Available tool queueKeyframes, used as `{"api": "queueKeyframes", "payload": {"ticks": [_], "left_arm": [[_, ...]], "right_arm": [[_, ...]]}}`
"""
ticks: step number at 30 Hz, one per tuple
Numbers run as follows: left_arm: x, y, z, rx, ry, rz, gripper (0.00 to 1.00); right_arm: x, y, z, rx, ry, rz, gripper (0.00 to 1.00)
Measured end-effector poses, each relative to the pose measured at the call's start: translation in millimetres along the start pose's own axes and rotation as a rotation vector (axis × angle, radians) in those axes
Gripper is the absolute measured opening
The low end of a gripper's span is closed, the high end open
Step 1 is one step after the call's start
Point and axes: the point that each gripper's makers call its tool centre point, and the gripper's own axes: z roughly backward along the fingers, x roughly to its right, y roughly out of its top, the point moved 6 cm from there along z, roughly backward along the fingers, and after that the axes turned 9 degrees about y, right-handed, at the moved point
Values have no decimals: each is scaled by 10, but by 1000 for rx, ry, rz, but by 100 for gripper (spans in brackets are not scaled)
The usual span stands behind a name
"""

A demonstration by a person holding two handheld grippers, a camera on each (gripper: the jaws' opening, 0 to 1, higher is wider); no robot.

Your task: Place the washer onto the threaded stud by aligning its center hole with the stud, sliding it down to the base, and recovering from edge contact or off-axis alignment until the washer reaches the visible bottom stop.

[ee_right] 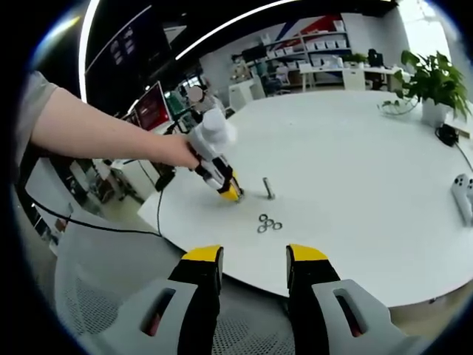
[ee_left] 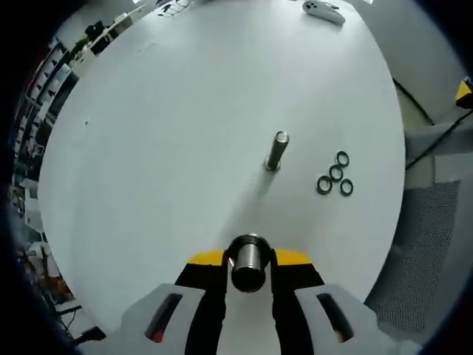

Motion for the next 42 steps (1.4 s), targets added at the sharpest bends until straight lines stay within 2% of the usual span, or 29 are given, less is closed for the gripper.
{"api": "queueKeyframes", "payload": {"ticks": [1,2,5,11,13,16,19,28,31,38,42], "left_arm": [[-2,13,18,18,12,14,36],[-4,11,39,19,17,20,39],[-21,2,123,30,30,28,31],[-98,-109,245,51,57,129,31],[-90,-141,321,70,74,156,31],[-79,-212,410,99,84,215,32],[-52,-284,489,114,96,235,33],[66,-495,867,253,135,390,36],[93,-617,958,294,132,484,37],[195,-839,1165,347,160,542,38],[277,-969,1281,394,162,621,40]], "right_arm": [[-1,0,0,0,1,0,36],[-6,1,2,2,2,0,36],[-12,-1,-1,0,8,4,36],[-5,4,5,8,5,-1,36],[-4,19,18,22,3,-7,36],[-13,7,7,11,9,0,36],[-23,4,0,6,14,4,36],[-38,-1,-5,1,27,13,36],[-43,-10,-10,-6,30,18,36],[-62,-5,-12,-5,39,27,36],[-70,-3,-10,-7,42,30,36]]}}
